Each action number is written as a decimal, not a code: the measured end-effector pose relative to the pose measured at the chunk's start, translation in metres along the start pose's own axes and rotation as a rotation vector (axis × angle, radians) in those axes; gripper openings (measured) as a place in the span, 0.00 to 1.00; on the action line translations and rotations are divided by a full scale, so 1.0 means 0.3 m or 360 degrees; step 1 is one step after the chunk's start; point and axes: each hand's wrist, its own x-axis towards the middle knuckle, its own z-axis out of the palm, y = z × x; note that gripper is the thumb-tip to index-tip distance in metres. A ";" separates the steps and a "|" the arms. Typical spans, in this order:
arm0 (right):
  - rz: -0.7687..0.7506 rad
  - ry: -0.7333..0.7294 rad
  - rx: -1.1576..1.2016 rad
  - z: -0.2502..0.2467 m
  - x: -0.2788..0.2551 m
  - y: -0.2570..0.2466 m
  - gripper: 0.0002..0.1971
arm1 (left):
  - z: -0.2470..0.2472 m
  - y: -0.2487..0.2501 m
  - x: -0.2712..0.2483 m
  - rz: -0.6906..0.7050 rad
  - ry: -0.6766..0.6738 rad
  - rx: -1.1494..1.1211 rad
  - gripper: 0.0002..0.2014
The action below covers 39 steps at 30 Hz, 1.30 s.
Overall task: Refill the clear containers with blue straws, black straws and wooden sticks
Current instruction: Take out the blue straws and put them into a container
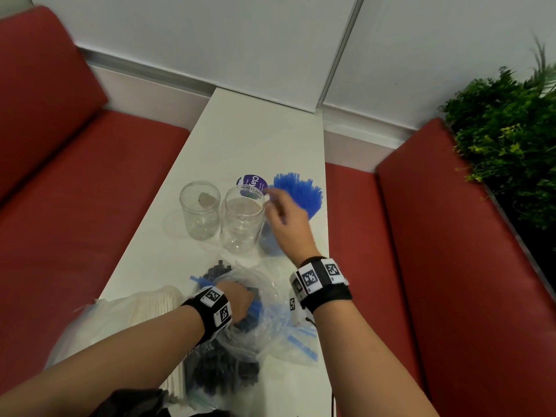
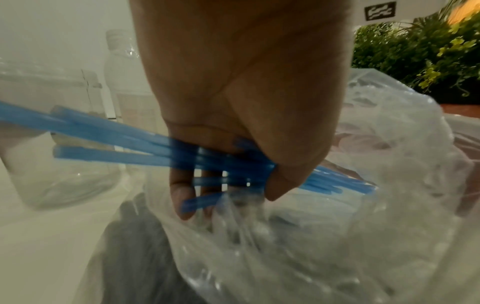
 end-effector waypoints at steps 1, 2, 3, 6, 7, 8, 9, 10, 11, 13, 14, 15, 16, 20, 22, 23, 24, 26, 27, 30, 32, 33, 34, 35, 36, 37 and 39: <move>0.0103 -0.0251 0.0078 0.026 -0.020 -0.009 0.15 | -0.014 0.001 0.000 -0.0019 -0.0021 0.0018 0.16; 0.0225 -0.0500 0.0132 0.055 -0.044 -0.008 0.15 | -0.028 0.004 -0.001 -0.0035 -0.0054 0.0025 0.16; 0.0348 -0.0725 0.0146 0.080 -0.067 -0.002 0.16 | -0.039 0.003 -0.001 -0.0051 -0.0066 0.0032 0.17; 0.0581 -0.1165 -0.0061 0.137 -0.130 0.034 0.24 | -0.059 -0.032 -0.019 -0.0064 -0.0014 -0.0004 0.18; 0.0614 -0.1248 -0.0138 0.149 -0.148 0.048 0.28 | -0.066 -0.049 -0.026 -0.0095 -0.0010 -0.0089 0.19; 0.0632 -0.1306 -0.0204 0.158 -0.163 0.061 0.32 | -0.072 -0.062 -0.031 -0.0147 -0.0027 -0.0180 0.21; 0.0642 -0.1348 -0.0260 0.166 -0.175 0.073 0.35 | -0.080 -0.070 -0.036 -0.0187 -0.0095 -0.0207 0.22; 0.0644 -0.1376 -0.0322 0.171 -0.183 0.081 0.39 | -0.093 -0.072 -0.039 -0.0226 -0.0173 -0.0180 0.23; 0.0630 -0.1392 -0.0400 0.176 -0.189 0.088 0.41 | -0.107 -0.068 -0.042 -0.0268 -0.0239 -0.0115 0.22; 0.0577 -0.1381 -0.0567 0.192 -0.200 0.098 0.43 | -0.139 -0.059 -0.051 -0.0341 -0.0338 0.0036 0.22; 0.0562 -0.1356 -0.0621 0.201 -0.208 0.103 0.43 | -0.148 -0.060 -0.056 -0.0368 -0.0351 0.0040 0.22; 0.0567 -0.1322 -0.0648 0.213 -0.217 0.109 0.42 | -0.158 -0.070 -0.064 -0.0370 -0.0304 -0.0030 0.22; 0.0590 -0.1285 -0.0650 0.227 -0.226 0.118 0.40 | -0.168 -0.082 -0.070 -0.0370 -0.0230 -0.0144 0.21; 0.0680 -0.1111 -0.0675 0.264 -0.253 0.154 0.13 | -0.283 -0.090 -0.110 -0.0315 -0.0116 -0.0080 0.18; 0.0662 -0.1020 -0.0424 0.255 -0.267 0.171 0.04 | -0.369 -0.062 -0.140 -0.0231 -0.0113 -0.0021 0.16; 0.0649 -0.0969 -0.0278 0.247 -0.275 0.174 0.07 | -0.420 -0.044 -0.170 -0.0182 -0.0162 0.0140 0.13; 0.0663 -0.0909 -0.0139 0.237 -0.282 0.176 0.10 | -0.468 -0.033 -0.199 -0.0189 -0.0151 0.0284 0.08; 0.0709 -0.0733 0.0135 0.220 -0.286 0.178 0.10 | -0.551 -0.047 -0.256 -0.0165 0.0099 0.0425 0.09; 0.0708 -0.0637 0.0222 0.211 -0.284 0.175 0.11 | -0.580 -0.067 -0.271 -0.0180 0.0303 0.0390 0.15; 0.0677 -0.0449 0.0329 0.178 -0.270 0.169 0.18 | -0.624 -0.128 -0.273 -0.0273 0.1164 -0.0165 0.21; 0.0621 -0.0406 0.0396 0.157 -0.260 0.149 0.21 | -0.634 -0.137 -0.268 -0.0197 0.1534 -0.0912 0.24; 0.0600 -0.0393 0.0420 0.150 -0.251 0.134 0.21 | -0.637 -0.134 -0.264 -0.0154 0.1553 -0.1210 0.25; 0.0585 -0.0383 0.0443 0.145 -0.240 0.116 0.21 | -0.639 -0.125 -0.262 -0.0114 0.1488 -0.1358 0.24; 0.0577 -0.0362 0.0472 0.144 -0.226 0.097 0.20 | -0.638 -0.114 -0.258 -0.0068 0.1347 -0.1376 0.24; 0.0579 -0.0330 0.0513 0.143 -0.211 0.078 0.20 | -0.634 -0.100 -0.250 -0.0034 0.1174 -0.1300 0.25; 0.0588 -0.0295 0.0558 0.140 -0.196 0.060 0.18 | -0.626 -0.084 -0.244 0.0001 0.1009 -0.1195 0.27; 0.0565 -0.0253 0.0641 0.127 -0.177 0.025 0.16 | -0.604 -0.074 -0.227 0.0135 0.0932 -0.1137 0.24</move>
